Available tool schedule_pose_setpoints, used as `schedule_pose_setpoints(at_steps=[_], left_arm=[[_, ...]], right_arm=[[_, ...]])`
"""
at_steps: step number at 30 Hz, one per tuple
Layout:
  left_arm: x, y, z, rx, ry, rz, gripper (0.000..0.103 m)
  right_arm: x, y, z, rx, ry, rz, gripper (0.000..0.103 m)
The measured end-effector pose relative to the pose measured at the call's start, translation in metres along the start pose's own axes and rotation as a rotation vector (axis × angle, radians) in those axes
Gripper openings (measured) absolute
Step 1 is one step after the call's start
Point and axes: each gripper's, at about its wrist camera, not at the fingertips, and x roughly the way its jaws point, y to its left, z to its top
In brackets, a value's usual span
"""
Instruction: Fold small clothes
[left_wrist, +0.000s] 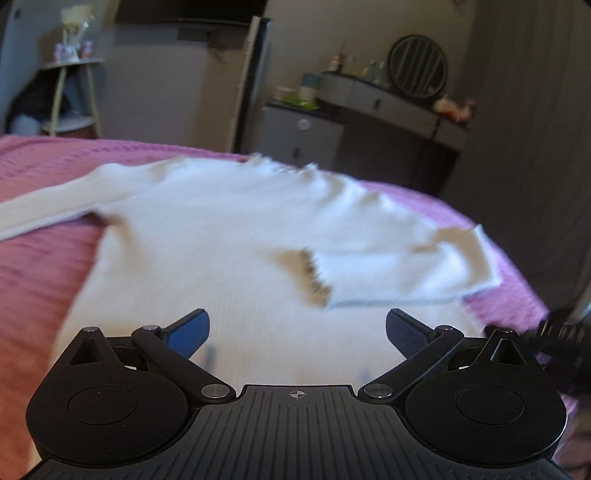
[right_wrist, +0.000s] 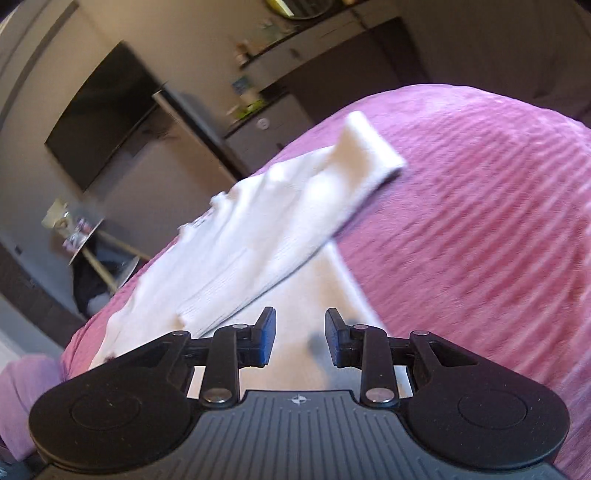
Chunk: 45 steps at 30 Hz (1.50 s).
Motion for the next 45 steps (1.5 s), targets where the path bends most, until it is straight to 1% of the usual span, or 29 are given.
schedule_pose_setpoints(at_steps=[2,3,4,6,7,8,9,11,12,13,14,17,19,20,21,22,23,25,28,30,31,33,35,36,38,41,43,44,45], left_arm=[[0.018,0.0,0.013,-0.043,0.042,-0.053,0.103],[0.027,-0.003,0.017,-0.064,0.065,-0.075,0.103],[0.039,-0.004,0.022,-0.082,0.096,-0.098,0.103],[0.062,-0.004,0.027,-0.135,0.161,-0.128,0.103],[0.073,-0.004,0.028,-0.162,0.187,-0.146,0.1],[0.082,-0.003,0.028,-0.186,0.205,-0.148,0.097],[0.09,-0.003,0.028,-0.201,0.216,-0.144,0.092],[0.099,-0.003,0.03,-0.214,0.215,-0.154,0.091],[0.103,-0.004,0.032,-0.221,0.215,-0.163,0.089],[0.108,-0.004,0.034,-0.232,0.22,-0.172,0.083],[0.112,-0.005,0.036,-0.243,0.225,-0.18,0.079],[0.121,-0.004,0.042,-0.265,0.238,-0.19,0.064],[0.124,-0.006,0.046,-0.267,0.254,-0.196,0.043],[0.126,-0.007,0.047,-0.268,0.266,-0.202,0.037],[0.127,-0.008,0.048,-0.267,0.28,-0.21,0.021],[0.129,-0.009,0.048,-0.26,0.295,-0.217,0.013],[0.129,-0.011,0.05,-0.247,0.303,-0.209,0.013],[0.124,-0.015,0.059,-0.197,0.275,-0.189,0.012],[0.108,-0.015,0.083,-0.136,0.187,-0.168,0.012],[0.097,-0.01,0.102,-0.106,0.12,-0.137,0.012],[0.092,-0.006,0.111,-0.081,0.086,-0.112,0.012],[0.086,0.005,0.124,-0.041,0.033,-0.035,0.012],[0.086,0.021,0.129,-0.03,0.01,0.028,0.012],[0.089,0.029,0.129,-0.034,0.017,0.055,0.012],[0.099,0.047,0.122,-0.052,0.065,0.1,0.012],[0.114,0.066,0.108,-0.085,0.124,0.133,0.012],[0.119,0.074,0.101,-0.116,0.144,0.121,0.016],[0.12,0.078,0.098,-0.131,0.148,0.12,0.02],[0.122,0.08,0.097,-0.142,0.149,0.121,0.025]], right_arm=[[0.002,-0.009,0.0,0.026,-0.011,0.02,0.029],[0.004,-0.009,0.001,0.019,-0.011,0.033,0.029],[0.004,-0.01,-0.001,-0.004,-0.007,0.04,0.029],[0.008,-0.009,-0.008,-0.059,-0.002,0.026,0.029],[0.008,-0.008,-0.011,-0.083,-0.002,0.019,0.029],[0.01,-0.008,-0.011,-0.104,-0.006,0.014,0.03],[0.012,-0.009,-0.01,-0.117,-0.008,0.016,0.031],[0.009,-0.013,-0.008,-0.112,-0.012,0.029,0.033],[0.01,-0.015,-0.007,-0.099,-0.015,0.041,0.036],[0.009,-0.017,-0.005,-0.089,-0.016,0.053,0.038],[0.011,-0.018,-0.004,-0.086,-0.016,0.059,0.038],[0.013,-0.018,-0.004,-0.109,-0.025,0.057,0.038],[0.013,-0.017,-0.004,-0.13,-0.033,0.036,0.038],[0.013,-0.017,-0.004,-0.134,-0.035,0.03,0.038],[0.013,-0.018,-0.003,-0.133,-0.037,0.023,0.038],[0.013,-0.018,-0.003,-0.13,-0.038,0.019,0.038],[0.013,-0.019,-0.003,-0.124,-0.036,0.016,0.038],[0.012,-0.021,-0.003,-0.119,-0.035,0.012,0.038],[0.011,-0.02,-0.004,-0.134,-0.042,0.003,0.038],[0.01,-0.019,-0.005,-0.144,-0.045,0.002,0.038],[0.01,-0.018,-0.005,-0.151,-0.045,0.002,0.038],[0.01,-0.018,-0.005,-0.161,-0.043,-0.001,0.038],[0.011,-0.018,-0.006,-0.166,-0.041,-0.002,0.038],[0.011,-0.018,-0.006,-0.167,-0.041,-0.002,0.038],[0.012,-0.018,-0.006,-0.168,-0.042,-0.002,0.038],[0.014,-0.017,-0.008,-0.178,-0.039,-0.009,0.038],[0.016,-0.016,-0.009,-0.195,-0.04,-0.016,0.038],[0.016,-0.015,-0.01,-0.2,-0.042,-0.019,0.038],[0.017,-0.014,-0.01,-0.203,-0.043,-0.021,0.038]])
